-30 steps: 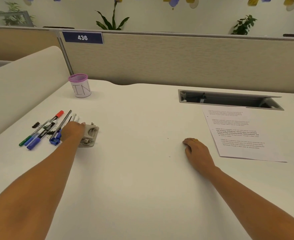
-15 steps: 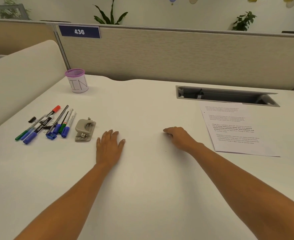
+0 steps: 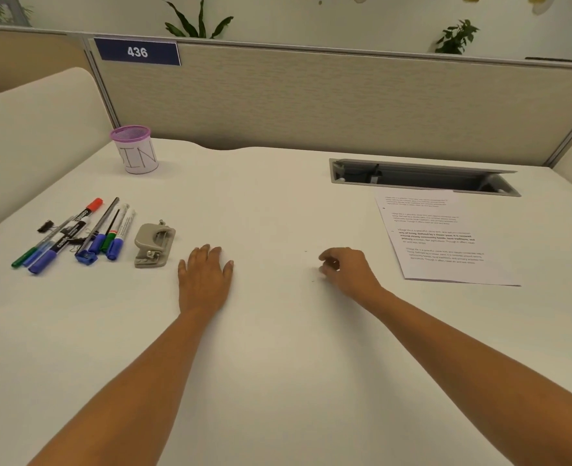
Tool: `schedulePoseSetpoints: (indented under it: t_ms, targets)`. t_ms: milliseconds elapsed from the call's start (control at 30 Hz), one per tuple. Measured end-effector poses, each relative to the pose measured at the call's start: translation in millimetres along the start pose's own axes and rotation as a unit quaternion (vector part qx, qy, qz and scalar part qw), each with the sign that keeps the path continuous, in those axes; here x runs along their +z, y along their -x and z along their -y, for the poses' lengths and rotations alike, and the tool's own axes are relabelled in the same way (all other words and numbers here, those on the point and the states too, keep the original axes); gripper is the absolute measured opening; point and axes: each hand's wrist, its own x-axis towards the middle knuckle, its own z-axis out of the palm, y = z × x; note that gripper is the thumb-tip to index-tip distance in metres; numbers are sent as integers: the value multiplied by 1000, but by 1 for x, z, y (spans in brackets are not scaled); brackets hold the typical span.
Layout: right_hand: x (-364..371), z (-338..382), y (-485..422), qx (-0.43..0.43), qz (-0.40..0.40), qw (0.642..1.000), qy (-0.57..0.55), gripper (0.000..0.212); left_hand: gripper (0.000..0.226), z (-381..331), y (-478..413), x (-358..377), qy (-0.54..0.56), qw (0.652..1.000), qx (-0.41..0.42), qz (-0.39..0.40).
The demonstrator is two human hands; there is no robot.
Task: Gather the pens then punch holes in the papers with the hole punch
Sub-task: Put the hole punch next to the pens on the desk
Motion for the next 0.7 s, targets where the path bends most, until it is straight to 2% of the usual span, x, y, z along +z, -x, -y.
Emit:
schedulePoseSetpoints:
  t_ms: [67, 167, 300, 567, 700]
  targets:
    - [1, 2, 5, 84, 25, 993, -78, 30, 47, 0, 0, 0, -4, 1000, 1, -1]
    - [6, 6, 8, 132, 52, 985, -97, 35, 47, -1, 1, 0, -4, 1000, 1, -1]
    - [14, 14, 2, 144, 33, 982, -120, 27, 47, -2, 2, 0, -8, 1000, 2, -3]
    - [21, 24, -30, 147, 0, 979, -143, 26, 46, 0, 1, 2, -8, 1000, 4, -16]
    - [19, 21, -41, 144, -24, 970, -192, 22, 44, -1, 0, 1, -8, 1000, 5, -20]
